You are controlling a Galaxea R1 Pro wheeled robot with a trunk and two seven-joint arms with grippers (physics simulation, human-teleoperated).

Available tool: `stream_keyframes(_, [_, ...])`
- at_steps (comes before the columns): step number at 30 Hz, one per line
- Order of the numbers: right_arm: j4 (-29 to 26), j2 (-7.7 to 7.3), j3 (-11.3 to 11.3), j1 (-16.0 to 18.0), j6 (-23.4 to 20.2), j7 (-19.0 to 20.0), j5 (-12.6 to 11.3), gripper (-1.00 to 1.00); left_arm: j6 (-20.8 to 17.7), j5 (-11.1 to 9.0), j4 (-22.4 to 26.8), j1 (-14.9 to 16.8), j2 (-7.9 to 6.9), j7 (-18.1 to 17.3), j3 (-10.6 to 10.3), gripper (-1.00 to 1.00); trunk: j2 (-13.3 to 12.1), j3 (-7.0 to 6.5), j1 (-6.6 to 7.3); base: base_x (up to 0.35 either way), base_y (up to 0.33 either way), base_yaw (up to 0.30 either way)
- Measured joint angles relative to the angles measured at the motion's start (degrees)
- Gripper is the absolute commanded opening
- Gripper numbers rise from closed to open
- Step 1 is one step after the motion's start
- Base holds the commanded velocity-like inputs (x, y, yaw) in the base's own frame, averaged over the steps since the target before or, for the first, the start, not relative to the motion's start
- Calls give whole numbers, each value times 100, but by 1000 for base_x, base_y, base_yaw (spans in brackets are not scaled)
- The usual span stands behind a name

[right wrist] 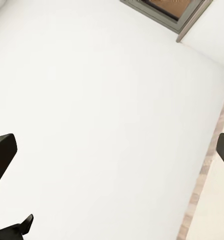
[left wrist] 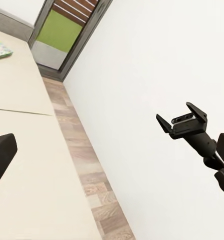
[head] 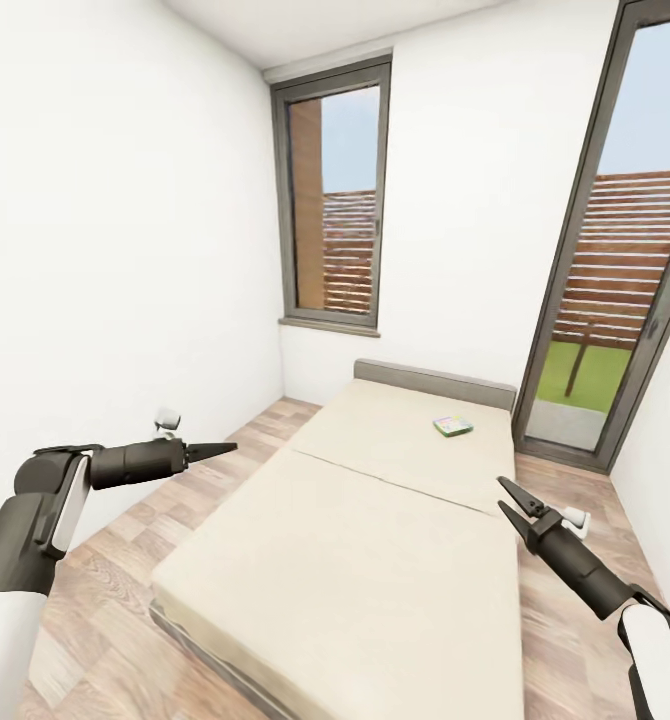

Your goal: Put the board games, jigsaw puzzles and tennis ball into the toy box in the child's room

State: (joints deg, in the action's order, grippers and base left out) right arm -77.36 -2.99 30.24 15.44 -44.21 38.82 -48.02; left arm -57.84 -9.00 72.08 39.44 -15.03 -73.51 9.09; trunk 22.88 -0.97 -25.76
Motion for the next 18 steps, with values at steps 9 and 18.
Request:
stream_keyframes(9, [11, 0, 4, 0, 6, 2, -14, 100, 17, -5, 0, 0, 0, 17, -3, 100, 0, 1, 0, 0, -267, -2])
stream_keyframes(18, [103, -21, 25, -1, 9, 2, -25, 100, 25, -5, -1, 2, 2, 15, -4, 100, -1, 21, 0, 0, -65, -120])
